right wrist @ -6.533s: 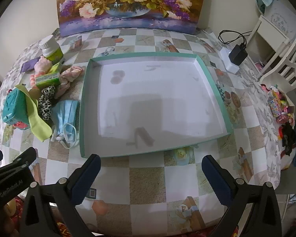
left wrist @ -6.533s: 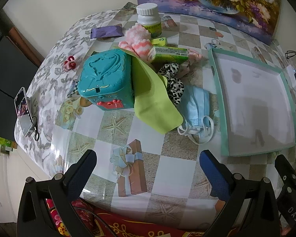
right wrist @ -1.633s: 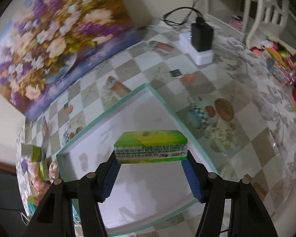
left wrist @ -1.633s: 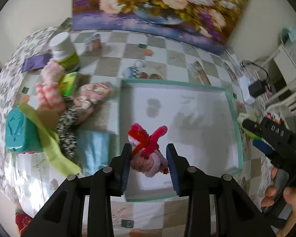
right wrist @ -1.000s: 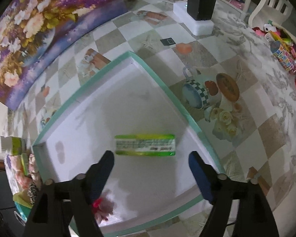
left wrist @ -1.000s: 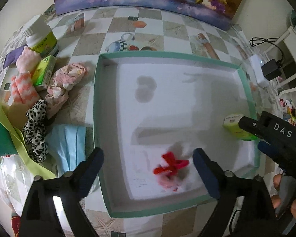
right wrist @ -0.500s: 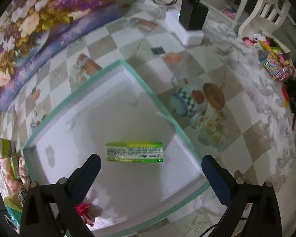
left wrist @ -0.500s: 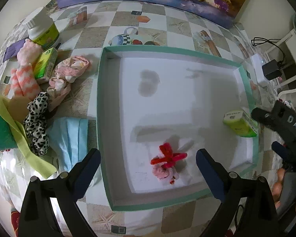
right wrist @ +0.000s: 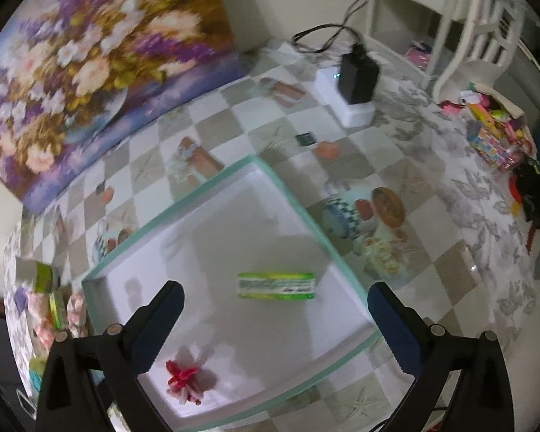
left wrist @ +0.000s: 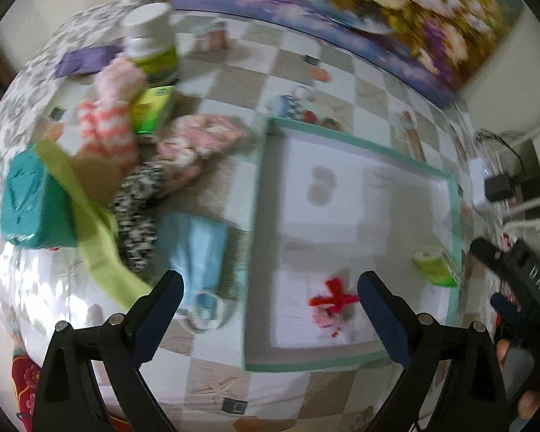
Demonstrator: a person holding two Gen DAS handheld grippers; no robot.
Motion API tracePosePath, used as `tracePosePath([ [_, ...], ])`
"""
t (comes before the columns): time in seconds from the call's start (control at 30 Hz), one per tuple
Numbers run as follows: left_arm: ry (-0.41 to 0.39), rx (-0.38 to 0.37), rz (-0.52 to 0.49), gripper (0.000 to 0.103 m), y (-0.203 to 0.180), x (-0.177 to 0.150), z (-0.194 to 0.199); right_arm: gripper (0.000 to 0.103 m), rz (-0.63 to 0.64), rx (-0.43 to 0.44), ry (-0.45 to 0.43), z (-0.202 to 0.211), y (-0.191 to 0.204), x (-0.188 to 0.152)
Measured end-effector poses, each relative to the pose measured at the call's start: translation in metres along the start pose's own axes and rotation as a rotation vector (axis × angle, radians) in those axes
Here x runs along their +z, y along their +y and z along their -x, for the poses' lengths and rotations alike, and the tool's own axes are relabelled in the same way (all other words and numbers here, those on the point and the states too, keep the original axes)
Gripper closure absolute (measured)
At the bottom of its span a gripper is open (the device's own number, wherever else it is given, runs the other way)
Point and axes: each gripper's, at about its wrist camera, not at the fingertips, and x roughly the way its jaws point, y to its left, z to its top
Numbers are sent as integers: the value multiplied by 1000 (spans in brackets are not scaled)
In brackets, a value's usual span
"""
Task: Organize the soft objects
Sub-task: 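Move both grippers back toward the pile of soft items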
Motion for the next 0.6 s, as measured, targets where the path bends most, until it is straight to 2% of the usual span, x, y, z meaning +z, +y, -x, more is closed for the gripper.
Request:
tracePosePath([
  [0.17, -4, 13, 111, 6, 28, -2, 2, 0, 82, 33, 31, -4, 25, -13],
  [0.6, -35, -23, 280, 6, 91, -25, 25, 0, 288, 103, -19, 28, 92, -58],
])
